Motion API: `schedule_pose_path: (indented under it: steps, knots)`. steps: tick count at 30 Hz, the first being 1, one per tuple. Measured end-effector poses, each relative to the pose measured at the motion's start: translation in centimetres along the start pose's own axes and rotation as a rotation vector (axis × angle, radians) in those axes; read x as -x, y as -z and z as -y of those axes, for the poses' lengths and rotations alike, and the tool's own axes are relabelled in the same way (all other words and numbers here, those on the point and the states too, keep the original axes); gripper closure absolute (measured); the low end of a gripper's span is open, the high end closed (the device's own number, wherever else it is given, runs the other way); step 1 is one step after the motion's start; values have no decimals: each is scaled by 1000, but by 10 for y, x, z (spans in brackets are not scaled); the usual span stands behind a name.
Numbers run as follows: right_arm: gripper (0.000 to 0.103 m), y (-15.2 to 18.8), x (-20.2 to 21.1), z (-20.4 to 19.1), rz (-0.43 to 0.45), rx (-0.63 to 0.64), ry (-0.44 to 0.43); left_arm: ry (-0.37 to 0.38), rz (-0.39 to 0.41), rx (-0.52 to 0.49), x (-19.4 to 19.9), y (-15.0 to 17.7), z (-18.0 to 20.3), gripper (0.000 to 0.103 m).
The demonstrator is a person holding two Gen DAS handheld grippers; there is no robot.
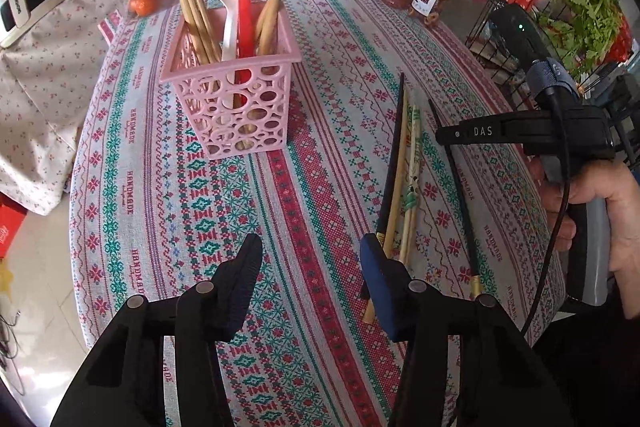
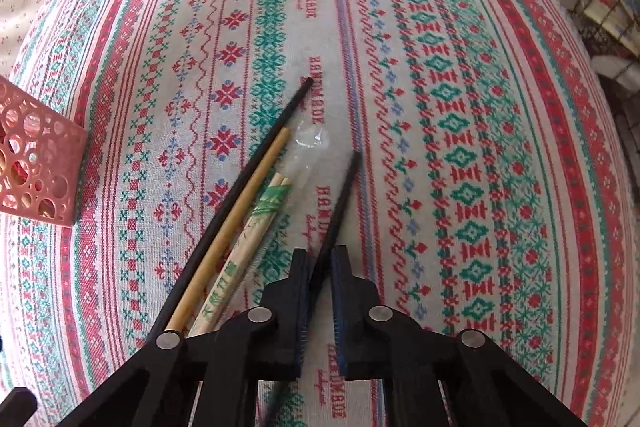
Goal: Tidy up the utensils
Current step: 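Grasp a black chopstick from the table with the right tool, then grasp another black chopstick with the left tool while the right tool holds its own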
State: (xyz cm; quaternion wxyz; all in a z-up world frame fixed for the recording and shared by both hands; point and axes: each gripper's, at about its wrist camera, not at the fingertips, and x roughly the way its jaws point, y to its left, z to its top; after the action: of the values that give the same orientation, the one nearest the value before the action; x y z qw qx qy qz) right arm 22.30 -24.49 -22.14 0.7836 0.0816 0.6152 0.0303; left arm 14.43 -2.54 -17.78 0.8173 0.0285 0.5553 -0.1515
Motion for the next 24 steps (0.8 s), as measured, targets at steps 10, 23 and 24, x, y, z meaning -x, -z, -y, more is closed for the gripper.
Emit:
schedule_pose_path:
  steps: [10, 23, 24]
  knots:
    - [99, 14, 49, 62, 58, -86, -135, -54, -59, -138, -30, -25, 52, 85]
    - [99, 5, 55, 68, 49, -72, -191, -74, -94, -87, -99, -111, 81, 97]
    - [99, 4, 55, 69, 48, -72, -194, -72, -91, -86, -102, -115, 82, 97]
